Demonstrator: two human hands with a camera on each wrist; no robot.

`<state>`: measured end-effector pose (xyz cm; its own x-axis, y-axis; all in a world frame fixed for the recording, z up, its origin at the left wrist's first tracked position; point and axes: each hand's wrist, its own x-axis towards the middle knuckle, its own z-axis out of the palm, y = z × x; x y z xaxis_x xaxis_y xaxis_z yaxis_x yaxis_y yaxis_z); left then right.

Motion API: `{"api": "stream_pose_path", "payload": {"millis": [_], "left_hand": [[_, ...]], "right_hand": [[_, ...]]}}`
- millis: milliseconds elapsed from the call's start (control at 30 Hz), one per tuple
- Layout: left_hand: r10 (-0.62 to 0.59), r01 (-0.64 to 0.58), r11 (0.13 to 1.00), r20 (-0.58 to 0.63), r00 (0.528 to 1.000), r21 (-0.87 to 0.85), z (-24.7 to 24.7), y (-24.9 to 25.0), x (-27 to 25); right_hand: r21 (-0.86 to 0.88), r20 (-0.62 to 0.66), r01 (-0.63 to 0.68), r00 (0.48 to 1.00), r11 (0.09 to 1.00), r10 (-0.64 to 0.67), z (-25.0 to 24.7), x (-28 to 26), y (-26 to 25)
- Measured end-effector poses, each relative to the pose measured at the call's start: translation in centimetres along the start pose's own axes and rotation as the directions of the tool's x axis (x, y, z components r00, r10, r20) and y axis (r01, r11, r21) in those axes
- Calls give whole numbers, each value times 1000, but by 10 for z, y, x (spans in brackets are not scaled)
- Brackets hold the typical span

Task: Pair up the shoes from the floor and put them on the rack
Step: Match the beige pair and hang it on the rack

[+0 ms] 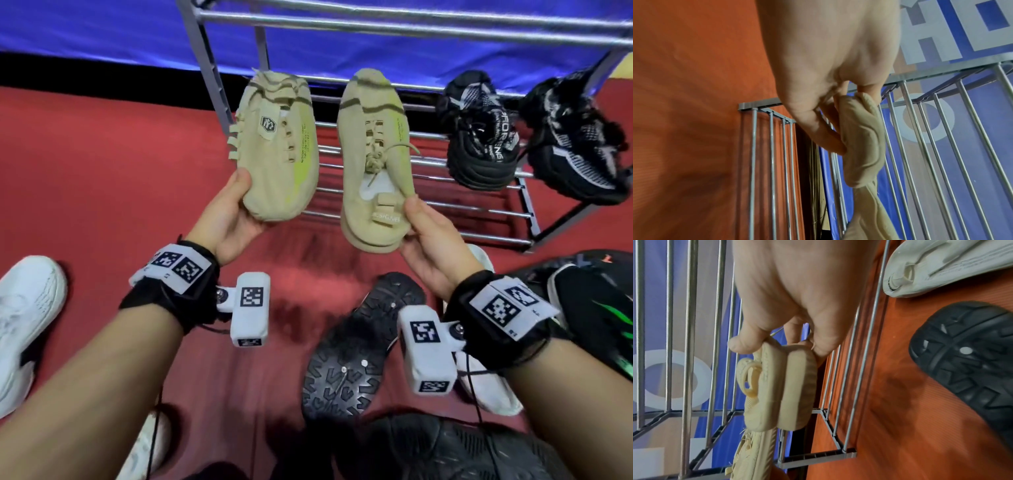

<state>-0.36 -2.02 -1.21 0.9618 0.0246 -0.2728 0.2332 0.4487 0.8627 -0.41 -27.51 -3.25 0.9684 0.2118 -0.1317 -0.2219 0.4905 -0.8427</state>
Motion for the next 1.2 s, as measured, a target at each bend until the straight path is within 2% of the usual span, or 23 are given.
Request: {"api": "stream_pose_path", "payload": {"millis": [167,300,433,500,567,667,800,1000,1100,1200], "left_hand": [[-22,22,999,8,1000,24,19,20,36],[-25,30,987,-30,999,160,32,22,63],[87,-19,908,-144,986,418,26,16,80],[135,-25,886,-207,969,464,21,15,82],[151,-24,899,-259,954,437,18,13,79],[139,-43,928,-237,962,371,15,5,64],[74,-34,966,-147,986,257,17,-7,43],[133,-123,990,-191,972,64,24,-5,52],[149,-143,989,-177,973,46,26,2,64],[130,-118,990,-175,976,79,28,5,73]], "right_hand": [[56,-46,31,999,998,-28,4,27,-17],[20,-103,30,994,999,-27,11,53,-32],[-26,-132,-13,991,1000,9,12,66,-38],[-66,-147,-30,989,997,20,14,69,-38],[-147,-149,-68,988,987,45,16,71,-36],[-274,-166,-123,983,954,79,23,65,-24],[-217,-204,-74,979,973,29,28,54,-8],[-185,-159,-3,987,983,-27,28,52,-10],[-178,-133,38,989,983,-62,28,58,-14],[-175,-128,23,991,984,-46,31,68,-19]]}}
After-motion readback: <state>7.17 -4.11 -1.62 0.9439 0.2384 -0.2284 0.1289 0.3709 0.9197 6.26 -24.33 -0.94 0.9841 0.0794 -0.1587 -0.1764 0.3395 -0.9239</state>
